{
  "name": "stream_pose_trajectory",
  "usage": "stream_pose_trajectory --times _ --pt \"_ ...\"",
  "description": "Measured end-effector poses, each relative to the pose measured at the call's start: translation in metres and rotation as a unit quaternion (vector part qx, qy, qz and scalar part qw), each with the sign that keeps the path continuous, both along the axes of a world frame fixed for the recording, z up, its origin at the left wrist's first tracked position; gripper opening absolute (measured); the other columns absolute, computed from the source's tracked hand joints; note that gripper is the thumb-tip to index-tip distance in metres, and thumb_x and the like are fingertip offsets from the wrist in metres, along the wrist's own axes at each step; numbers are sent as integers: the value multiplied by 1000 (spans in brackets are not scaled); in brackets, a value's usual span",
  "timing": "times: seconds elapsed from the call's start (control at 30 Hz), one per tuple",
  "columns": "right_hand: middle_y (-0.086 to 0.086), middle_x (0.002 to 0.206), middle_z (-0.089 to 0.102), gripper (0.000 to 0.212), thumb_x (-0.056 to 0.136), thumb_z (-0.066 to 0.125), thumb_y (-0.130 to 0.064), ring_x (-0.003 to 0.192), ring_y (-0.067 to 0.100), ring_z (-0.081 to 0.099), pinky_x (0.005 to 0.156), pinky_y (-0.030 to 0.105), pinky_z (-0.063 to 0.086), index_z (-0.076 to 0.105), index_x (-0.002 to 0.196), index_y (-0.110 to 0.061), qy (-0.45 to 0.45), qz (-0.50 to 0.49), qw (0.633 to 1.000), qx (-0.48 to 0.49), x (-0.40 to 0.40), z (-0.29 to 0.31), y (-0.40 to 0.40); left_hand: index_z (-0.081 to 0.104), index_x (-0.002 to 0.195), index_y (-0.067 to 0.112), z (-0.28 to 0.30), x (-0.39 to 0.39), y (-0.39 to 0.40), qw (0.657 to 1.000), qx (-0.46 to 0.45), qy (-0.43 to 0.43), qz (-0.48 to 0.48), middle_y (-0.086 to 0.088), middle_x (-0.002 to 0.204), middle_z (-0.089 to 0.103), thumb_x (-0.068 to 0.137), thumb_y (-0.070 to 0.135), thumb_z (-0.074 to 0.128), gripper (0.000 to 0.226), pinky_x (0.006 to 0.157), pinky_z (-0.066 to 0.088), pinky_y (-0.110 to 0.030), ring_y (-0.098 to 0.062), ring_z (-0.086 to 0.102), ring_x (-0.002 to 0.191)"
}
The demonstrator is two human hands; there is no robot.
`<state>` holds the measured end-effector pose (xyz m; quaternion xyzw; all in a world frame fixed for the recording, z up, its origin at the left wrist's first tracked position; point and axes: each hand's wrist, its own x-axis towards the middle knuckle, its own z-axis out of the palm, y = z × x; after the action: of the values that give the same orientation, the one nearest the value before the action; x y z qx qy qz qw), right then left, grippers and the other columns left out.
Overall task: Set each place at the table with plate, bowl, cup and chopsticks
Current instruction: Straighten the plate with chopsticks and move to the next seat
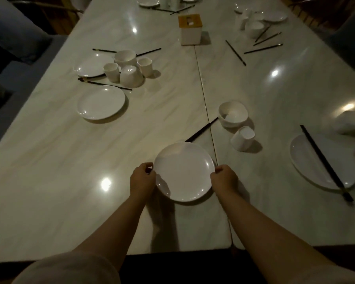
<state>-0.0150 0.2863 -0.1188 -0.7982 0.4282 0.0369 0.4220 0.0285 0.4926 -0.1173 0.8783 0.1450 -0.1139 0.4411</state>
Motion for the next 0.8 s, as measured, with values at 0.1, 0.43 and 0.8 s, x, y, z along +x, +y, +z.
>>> stream_pose_trajectory --times 0.1,0.43,0.8 --pt "11 118 56 31 84 54 -5 96 28 59 79 35 53 62 113 -13 -29 -5 999 -30 3 2 7 57 129 11 1 12 3 999 28 -14 -4 -11 125 59 94 13 52 36 85 43 -28 -25 58 112" --pt "2 107 60 24 90 49 -4 95 13 56 80 21 43 66 98 -19 -101 68 993 1 55 3 -17 70 105 18 6 105 -55 977 98 -79 -173 -4 105 64 92 20 56 19 78 41 -25 -20 60 99" --pt "0 101 69 25 91 47 -6 95 16 62 85 30 51 67 89 -21 -114 53 992 29 107 -10 -53 65 103 18 -4 153 -123 941 165 27 -296 -3 103 62 75 30 77 33 74 52 -32 -19 59 90"
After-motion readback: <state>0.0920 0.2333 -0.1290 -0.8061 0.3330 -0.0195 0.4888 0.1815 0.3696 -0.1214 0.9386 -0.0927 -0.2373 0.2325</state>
